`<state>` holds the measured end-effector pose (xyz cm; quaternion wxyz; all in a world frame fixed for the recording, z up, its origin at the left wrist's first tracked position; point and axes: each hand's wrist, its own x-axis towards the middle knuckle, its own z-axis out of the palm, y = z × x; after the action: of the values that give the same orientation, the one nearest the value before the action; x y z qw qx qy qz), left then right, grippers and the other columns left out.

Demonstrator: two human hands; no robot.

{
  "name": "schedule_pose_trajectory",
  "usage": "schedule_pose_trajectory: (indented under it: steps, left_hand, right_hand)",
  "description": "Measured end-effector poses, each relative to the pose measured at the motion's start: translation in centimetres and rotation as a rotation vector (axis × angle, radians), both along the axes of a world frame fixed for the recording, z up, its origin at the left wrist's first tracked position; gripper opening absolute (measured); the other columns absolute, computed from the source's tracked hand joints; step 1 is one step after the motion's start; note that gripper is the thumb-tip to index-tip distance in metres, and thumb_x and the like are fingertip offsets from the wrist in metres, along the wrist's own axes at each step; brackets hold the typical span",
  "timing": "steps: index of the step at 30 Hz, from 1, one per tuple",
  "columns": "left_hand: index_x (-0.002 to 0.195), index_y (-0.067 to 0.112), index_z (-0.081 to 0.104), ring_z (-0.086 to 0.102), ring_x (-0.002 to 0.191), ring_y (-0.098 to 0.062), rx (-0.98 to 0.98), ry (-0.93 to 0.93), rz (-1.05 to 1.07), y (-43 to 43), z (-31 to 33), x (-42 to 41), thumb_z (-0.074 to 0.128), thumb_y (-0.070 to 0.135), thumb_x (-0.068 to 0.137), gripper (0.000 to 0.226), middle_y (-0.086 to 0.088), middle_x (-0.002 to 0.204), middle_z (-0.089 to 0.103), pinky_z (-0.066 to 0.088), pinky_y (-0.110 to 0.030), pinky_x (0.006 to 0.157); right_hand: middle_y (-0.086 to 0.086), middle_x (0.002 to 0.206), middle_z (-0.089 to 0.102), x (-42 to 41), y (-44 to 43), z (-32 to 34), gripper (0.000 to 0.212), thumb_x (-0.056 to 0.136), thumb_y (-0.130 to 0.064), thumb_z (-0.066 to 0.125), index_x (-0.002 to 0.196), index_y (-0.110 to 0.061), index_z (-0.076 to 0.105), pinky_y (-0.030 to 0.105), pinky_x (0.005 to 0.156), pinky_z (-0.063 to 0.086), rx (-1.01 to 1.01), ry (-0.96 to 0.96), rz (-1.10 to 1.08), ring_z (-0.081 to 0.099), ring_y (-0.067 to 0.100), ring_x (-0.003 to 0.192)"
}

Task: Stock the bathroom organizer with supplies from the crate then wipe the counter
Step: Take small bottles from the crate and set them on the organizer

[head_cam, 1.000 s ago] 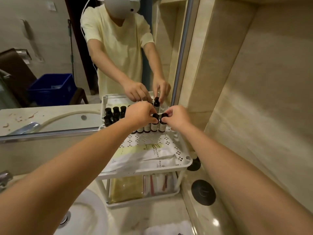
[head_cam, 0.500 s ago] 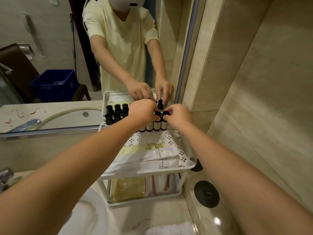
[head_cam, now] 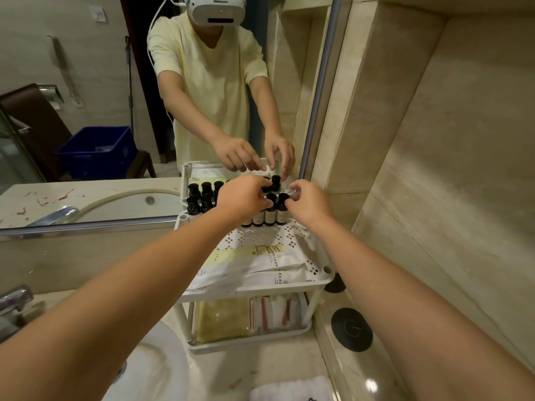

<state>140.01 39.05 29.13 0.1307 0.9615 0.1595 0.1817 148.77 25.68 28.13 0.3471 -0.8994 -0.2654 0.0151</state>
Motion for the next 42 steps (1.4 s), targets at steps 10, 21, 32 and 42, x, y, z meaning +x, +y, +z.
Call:
schedule_pose_trajectory:
  steps: [10, 21, 32, 42]
  left_hand:
    - [0.128, 0.019, 0.059, 0.064, 0.083, -0.009, -0.636, -0.238, -0.011, -0.4, -0.4, -8.2, 0.076, 0.025, 0.083, 0.048, 0.002, 0.096, 0.067, 0.053, -0.018, 0.063]
    - [0.129, 0.012, 0.057, 0.064, 0.097, -0.018, -0.756, -0.266, 0.096, 1.7, 0.0, -23.6, 0.073, 0.014, 0.084, 0.048, -0.006, 0.108, 0.065, 0.054, -0.024, 0.078]
    - [0.130, 0.030, 0.051, 0.055, 0.098, -0.005, -0.370, 0.023, 0.306, 6.2, -1.7, -39.6, 0.076, 0.036, 0.079, 0.057, 0.009, 0.117, 0.058, 0.048, -0.022, 0.076]
    - [0.128, 0.033, 0.054, 0.059, 0.107, -0.014, -0.181, 0.161, 0.509, 6.9, -2.7, -51.9, 0.070, 0.044, 0.080, 0.051, 0.007, 0.124, 0.058, 0.046, -0.028, 0.081]
  right_hand:
    - [-0.003, 0.112, 0.063, -6.8, -1.6, 0.9, 0.034, 0.089, -0.018, 0.066, 0.122, -0.019, 0.061, 0.017, 0.069, 0.047, 0.374, 0.234, 0.091, 0.059, 0.006, 0.094]
    - [-0.003, 0.112, 0.062, -19.2, 1.1, 2.1, 0.036, 0.085, -0.015, 0.071, 0.118, -0.022, 0.060, 0.018, 0.076, 0.047, 0.310, 0.322, 0.328, 0.059, 0.009, 0.101]
    - [0.001, 0.134, 0.055, -31.8, 6.9, 0.9, 0.051, 0.083, -0.024, 0.069, 0.132, -0.021, 0.055, 0.031, 0.097, 0.045, -0.131, 0.062, 0.538, 0.055, 0.017, 0.119]
    - [0.001, 0.136, 0.050, -43.3, 11.4, -0.7, 0.053, 0.081, -0.026, 0.063, 0.133, -0.027, 0.053, 0.036, 0.100, 0.045, -0.336, -0.148, 0.737, 0.049, 0.023, 0.124]
